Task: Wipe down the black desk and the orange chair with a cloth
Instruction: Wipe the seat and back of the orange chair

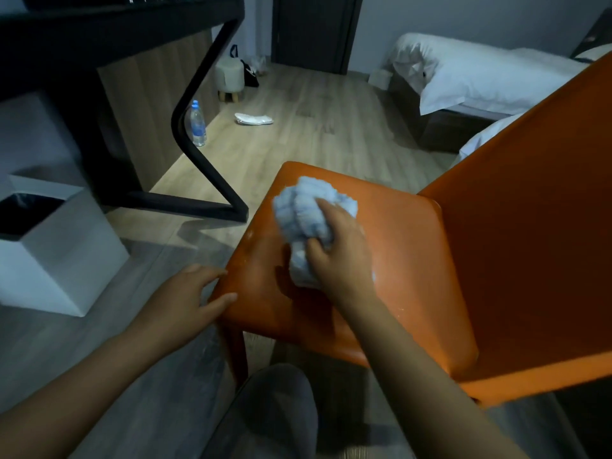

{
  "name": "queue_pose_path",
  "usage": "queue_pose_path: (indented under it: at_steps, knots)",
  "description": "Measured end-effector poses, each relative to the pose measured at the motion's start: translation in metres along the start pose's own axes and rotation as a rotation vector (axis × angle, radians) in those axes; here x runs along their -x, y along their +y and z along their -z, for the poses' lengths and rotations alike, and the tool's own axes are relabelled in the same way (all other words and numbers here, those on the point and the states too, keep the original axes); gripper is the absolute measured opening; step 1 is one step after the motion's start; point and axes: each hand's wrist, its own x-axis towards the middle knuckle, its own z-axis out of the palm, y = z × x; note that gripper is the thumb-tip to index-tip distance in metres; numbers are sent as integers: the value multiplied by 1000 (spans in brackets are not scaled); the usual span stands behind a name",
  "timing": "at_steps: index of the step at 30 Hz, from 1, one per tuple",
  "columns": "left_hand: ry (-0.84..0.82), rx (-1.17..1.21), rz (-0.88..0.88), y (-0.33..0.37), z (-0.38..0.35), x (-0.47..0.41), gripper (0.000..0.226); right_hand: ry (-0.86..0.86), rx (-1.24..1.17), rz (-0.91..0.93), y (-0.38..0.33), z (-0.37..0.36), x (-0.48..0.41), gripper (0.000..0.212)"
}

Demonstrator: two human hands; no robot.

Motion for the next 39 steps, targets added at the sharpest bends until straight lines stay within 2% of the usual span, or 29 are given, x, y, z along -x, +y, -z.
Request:
queue_pose_path:
  at_steps: [3, 8, 13, 16, 21, 27, 39]
  knots:
    - [3, 1, -40, 21, -1, -6, 53, 85, 77, -53, 22, 53, 10, 48]
    - [-39, -18, -99, 55, -16, -10, 51, 92, 272, -287, 66, 109, 43, 53]
    - [-64, -37, -134, 75, -33, -15, 52, -32, 326, -577, 90, 111, 92, 65]
    - [-66, -65, -148, 78, -38, -18, 52, -105, 410, -643, 92, 93, 97, 76]
    - [-37, -39, -104, 74, -35, -27, 54, -50, 464, -581, 86, 73, 96, 78]
    - [-19, -162, -112, 62, -27, -21, 54, -160, 414, -460, 60, 42, 97, 83]
    - [105, -130, 21, -7, 14, 9, 48, -289, 267, -235, -10, -46, 89, 81]
